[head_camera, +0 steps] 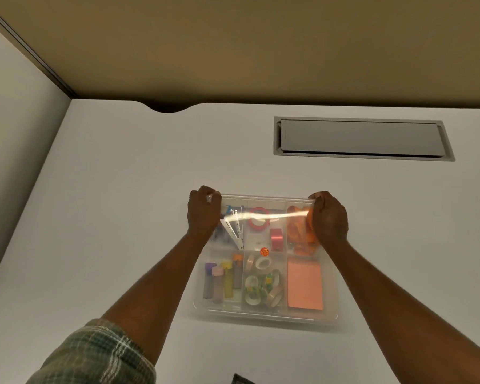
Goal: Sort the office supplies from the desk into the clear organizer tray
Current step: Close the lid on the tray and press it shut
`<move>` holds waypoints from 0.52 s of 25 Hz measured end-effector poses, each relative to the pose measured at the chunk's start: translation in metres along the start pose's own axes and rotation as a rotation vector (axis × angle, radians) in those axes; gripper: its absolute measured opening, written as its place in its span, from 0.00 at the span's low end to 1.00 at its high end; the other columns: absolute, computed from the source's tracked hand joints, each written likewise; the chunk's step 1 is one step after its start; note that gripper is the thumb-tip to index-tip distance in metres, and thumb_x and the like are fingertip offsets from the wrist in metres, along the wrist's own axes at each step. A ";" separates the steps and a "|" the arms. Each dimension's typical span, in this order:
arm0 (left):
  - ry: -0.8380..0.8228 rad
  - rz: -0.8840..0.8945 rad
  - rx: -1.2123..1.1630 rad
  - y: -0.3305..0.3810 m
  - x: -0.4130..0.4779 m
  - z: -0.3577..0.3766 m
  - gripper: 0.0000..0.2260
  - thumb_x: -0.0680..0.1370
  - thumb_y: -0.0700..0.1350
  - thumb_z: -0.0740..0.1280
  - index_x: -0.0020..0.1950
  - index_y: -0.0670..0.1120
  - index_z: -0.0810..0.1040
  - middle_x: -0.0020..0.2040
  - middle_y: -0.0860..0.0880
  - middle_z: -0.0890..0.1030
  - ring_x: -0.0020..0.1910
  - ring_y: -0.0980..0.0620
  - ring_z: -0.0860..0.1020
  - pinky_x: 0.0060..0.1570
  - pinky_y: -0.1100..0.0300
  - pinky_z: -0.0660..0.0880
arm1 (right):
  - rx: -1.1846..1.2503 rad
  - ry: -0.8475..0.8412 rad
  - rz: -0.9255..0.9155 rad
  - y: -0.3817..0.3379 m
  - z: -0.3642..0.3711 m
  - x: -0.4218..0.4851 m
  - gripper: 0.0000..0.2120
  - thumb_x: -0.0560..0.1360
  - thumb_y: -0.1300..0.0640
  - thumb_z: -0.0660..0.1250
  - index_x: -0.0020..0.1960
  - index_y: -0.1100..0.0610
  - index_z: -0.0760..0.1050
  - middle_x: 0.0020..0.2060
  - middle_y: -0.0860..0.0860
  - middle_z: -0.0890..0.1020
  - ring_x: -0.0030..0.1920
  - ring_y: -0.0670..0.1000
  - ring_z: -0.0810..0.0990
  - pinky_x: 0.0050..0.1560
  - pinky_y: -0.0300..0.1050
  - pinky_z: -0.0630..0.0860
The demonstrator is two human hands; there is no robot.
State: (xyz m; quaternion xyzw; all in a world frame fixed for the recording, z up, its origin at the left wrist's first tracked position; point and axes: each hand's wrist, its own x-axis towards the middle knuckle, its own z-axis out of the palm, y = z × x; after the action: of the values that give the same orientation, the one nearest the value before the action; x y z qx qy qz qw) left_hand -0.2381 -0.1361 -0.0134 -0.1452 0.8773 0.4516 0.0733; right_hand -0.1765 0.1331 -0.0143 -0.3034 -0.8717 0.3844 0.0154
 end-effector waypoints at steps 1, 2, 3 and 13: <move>0.032 0.156 0.232 0.001 -0.004 0.003 0.09 0.79 0.45 0.61 0.52 0.46 0.80 0.51 0.44 0.79 0.50 0.45 0.77 0.51 0.50 0.73 | -0.170 0.041 -0.108 0.000 0.002 -0.003 0.15 0.82 0.55 0.55 0.57 0.54 0.80 0.54 0.56 0.83 0.56 0.61 0.79 0.55 0.54 0.75; 0.043 0.303 0.429 0.002 -0.008 0.009 0.11 0.78 0.45 0.60 0.55 0.48 0.81 0.55 0.44 0.79 0.55 0.44 0.76 0.54 0.49 0.70 | -0.315 0.059 -0.204 0.000 0.005 -0.005 0.17 0.82 0.53 0.54 0.60 0.53 0.79 0.59 0.57 0.81 0.59 0.61 0.78 0.59 0.56 0.73; 0.026 0.409 0.554 0.004 -0.013 0.015 0.14 0.78 0.47 0.59 0.59 0.50 0.80 0.60 0.45 0.78 0.61 0.44 0.74 0.58 0.47 0.67 | -0.426 0.040 -0.291 -0.001 0.009 -0.008 0.19 0.82 0.49 0.52 0.65 0.52 0.77 0.65 0.57 0.78 0.65 0.61 0.74 0.64 0.58 0.69; -0.096 0.513 0.772 -0.005 -0.010 0.045 0.29 0.78 0.68 0.49 0.75 0.59 0.66 0.79 0.49 0.62 0.79 0.42 0.55 0.71 0.31 0.46 | -0.628 -0.138 -0.479 0.003 0.030 -0.014 0.33 0.77 0.27 0.43 0.78 0.39 0.54 0.79 0.49 0.61 0.80 0.55 0.52 0.75 0.69 0.46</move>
State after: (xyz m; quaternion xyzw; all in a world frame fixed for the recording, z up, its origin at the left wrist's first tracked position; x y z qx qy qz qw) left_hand -0.2271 -0.1001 -0.0409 0.1356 0.9843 0.1016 0.0486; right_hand -0.1714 0.1074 -0.0341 -0.0550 -0.9919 0.1043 -0.0477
